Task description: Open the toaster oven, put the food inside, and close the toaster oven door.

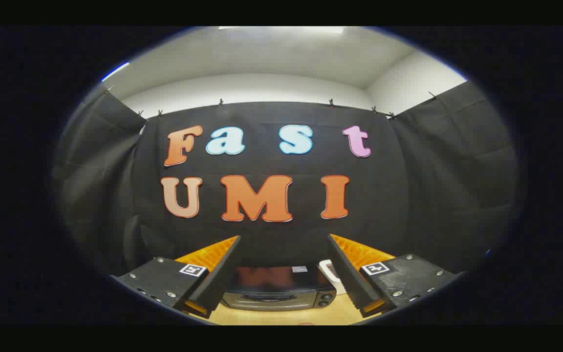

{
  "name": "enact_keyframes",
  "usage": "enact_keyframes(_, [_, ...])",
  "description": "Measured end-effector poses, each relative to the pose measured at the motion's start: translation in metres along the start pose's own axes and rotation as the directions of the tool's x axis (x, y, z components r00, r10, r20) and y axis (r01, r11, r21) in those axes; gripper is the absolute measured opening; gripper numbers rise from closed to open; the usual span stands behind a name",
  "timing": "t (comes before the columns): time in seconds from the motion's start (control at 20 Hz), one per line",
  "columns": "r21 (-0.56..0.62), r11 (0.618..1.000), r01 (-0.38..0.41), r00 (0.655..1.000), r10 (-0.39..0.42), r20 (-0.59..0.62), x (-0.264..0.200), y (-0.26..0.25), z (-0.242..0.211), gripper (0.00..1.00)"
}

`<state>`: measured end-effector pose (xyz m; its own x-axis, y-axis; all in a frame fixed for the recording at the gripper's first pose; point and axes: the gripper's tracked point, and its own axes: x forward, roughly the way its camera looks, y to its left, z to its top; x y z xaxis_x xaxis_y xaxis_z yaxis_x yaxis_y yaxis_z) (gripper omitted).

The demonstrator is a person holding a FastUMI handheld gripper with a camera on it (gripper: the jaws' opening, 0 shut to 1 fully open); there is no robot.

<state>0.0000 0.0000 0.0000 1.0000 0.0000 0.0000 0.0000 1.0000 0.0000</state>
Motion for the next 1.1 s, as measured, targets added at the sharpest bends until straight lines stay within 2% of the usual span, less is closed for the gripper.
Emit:
enact_keyframes(0.75, [-0.012,1.000,-0.015,0.999,0.014,-0.043,0.014,0.012,-0.017,0.99])
enact_keyframes(1.1, [0.018,1.000,-0.025,0.990,0.028,-0.138,0.031,0.020,-0.076,0.99])
